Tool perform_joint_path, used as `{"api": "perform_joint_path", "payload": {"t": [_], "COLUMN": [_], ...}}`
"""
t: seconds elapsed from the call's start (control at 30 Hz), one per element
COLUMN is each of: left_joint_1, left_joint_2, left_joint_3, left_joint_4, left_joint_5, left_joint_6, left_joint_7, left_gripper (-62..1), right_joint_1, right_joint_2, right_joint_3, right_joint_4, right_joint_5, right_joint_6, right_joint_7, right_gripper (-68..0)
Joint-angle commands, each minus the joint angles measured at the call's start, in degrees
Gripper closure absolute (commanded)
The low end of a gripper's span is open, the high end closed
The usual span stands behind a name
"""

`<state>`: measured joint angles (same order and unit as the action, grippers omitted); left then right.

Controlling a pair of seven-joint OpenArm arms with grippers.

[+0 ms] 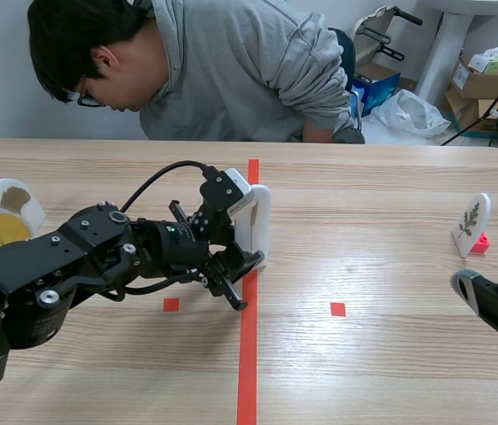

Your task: Do the leaf sorting experiment

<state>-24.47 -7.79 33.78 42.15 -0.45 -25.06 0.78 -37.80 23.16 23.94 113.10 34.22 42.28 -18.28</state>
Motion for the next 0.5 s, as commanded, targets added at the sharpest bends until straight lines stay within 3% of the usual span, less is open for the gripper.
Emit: {"api": "perform_joint_path", "payload": {"t": [0.0,0.23,0.47], "left_joint_1": [-0.61,-0.61,-0.61], "left_joint_2": [0.46,0.46,0.46], "left_joint_3": [-0.37,-0.37,-0.37], "left_joint_4": [1.38,1.38,1.4], "left_joint_5": [-0.55,-0.57,-0.57], "left_joint_6": [0.26,0.26,0.26], "left_joint_7": [-0.96,-0.98,-1.09], "left_gripper": [-19.2,-11.8,-8.6], "right_joint_1": [0.5,0.5,0.5], "right_joint_2": [0.0,0.0,0.0], "right_joint_3": [0.37,0.37,0.37], "right_joint_4": [-0.07,-0.07,-0.07], "right_joint_5": [0.44,0.44,0.44], "right_joint_6": [0.44,0.44,0.44], "right_joint_7": [0.46,0.46,0.46], "right_gripper": [-63.2,-63.2,-63.2]}}
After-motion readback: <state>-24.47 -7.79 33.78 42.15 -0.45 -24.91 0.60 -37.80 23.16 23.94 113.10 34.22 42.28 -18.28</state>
